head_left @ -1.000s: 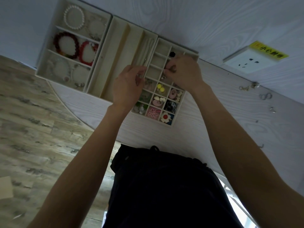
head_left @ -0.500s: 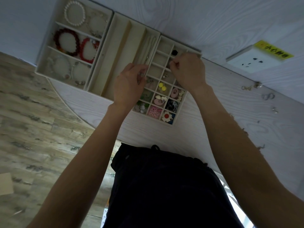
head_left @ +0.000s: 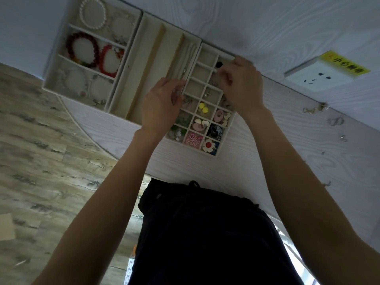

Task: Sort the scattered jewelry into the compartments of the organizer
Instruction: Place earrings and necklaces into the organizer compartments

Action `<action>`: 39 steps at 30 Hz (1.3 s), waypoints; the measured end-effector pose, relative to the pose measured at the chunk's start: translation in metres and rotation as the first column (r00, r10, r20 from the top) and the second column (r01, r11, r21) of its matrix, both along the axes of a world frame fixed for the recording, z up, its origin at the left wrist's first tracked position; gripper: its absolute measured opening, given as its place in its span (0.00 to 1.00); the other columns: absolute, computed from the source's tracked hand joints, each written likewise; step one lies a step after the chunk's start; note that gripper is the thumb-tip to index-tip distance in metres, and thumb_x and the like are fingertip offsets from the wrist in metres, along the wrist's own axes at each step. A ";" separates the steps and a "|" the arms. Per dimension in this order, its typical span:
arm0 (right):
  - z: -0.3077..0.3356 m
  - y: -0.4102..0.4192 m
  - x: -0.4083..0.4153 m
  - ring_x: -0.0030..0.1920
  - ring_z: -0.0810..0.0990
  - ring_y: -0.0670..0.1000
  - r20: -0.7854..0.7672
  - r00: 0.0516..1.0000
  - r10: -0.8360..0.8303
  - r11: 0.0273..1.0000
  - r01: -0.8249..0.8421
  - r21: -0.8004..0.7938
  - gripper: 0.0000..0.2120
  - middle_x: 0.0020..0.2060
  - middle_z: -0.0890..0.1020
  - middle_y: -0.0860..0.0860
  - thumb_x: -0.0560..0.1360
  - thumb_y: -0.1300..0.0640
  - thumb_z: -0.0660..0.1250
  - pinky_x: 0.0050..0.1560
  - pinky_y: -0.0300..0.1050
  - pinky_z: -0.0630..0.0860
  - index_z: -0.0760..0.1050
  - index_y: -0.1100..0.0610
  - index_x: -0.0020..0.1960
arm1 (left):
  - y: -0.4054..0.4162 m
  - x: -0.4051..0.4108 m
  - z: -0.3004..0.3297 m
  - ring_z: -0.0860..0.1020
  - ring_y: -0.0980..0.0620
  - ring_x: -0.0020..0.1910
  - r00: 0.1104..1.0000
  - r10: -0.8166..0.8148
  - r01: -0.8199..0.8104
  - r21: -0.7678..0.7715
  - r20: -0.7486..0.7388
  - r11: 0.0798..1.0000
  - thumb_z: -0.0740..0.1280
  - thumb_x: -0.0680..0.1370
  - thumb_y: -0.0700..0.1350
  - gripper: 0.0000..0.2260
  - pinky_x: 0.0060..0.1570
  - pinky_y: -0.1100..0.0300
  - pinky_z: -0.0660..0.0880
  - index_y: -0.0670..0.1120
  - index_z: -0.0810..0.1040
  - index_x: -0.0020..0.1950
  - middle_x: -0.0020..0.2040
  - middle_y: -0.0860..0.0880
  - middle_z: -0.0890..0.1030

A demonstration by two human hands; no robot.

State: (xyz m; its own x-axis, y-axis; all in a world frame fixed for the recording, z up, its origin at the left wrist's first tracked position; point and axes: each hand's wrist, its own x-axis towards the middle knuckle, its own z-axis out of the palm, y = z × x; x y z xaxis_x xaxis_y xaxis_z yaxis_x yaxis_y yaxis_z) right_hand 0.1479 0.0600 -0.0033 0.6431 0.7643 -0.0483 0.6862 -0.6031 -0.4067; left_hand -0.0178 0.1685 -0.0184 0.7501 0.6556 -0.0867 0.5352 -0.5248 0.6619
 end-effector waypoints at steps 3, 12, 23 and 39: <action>-0.004 -0.009 0.000 0.41 0.77 0.54 -0.053 0.998 0.030 1.000 -0.030 -0.007 0.10 0.45 0.78 0.54 0.77 0.54 0.62 0.37 0.42 0.66 0.82 0.52 0.52 | 0.000 0.000 0.000 0.78 0.49 0.43 1.000 0.001 -0.001 0.001 0.006 1.000 0.67 0.74 0.39 0.14 0.43 0.55 0.77 0.47 0.78 0.60 0.51 0.46 0.79; -0.005 -0.003 0.007 0.49 0.78 0.53 -0.064 0.992 0.106 0.989 -0.112 -0.094 0.10 0.51 0.78 0.52 0.76 0.52 0.65 0.43 0.42 0.68 0.80 0.52 0.55 | 0.000 0.000 0.000 0.78 0.50 0.44 1.000 -0.002 0.002 -0.004 -0.013 1.000 0.66 0.75 0.40 0.14 0.44 0.57 0.76 0.48 0.78 0.61 0.52 0.47 0.79; -0.013 0.004 0.008 0.47 0.79 0.53 0.004 0.997 0.077 0.994 -0.076 -0.079 0.10 0.50 0.80 0.52 0.76 0.54 0.63 0.42 0.46 0.72 0.81 0.55 0.51 | 0.001 0.000 -0.002 0.77 0.49 0.42 1.000 -0.010 0.011 0.012 -0.012 1.000 0.67 0.75 0.40 0.14 0.42 0.58 0.74 0.47 0.78 0.61 0.50 0.46 0.78; 0.003 -0.024 -0.018 0.38 0.74 0.46 -0.075 0.979 -0.190 0.964 0.201 0.177 0.08 0.43 0.80 0.52 0.75 0.55 0.65 0.38 0.39 0.66 0.81 0.55 0.50 | -0.001 -0.001 0.004 0.77 0.47 0.43 0.997 -0.044 0.048 0.053 -0.064 0.997 0.65 0.77 0.41 0.14 0.46 0.56 0.76 0.47 0.77 0.62 0.53 0.45 0.78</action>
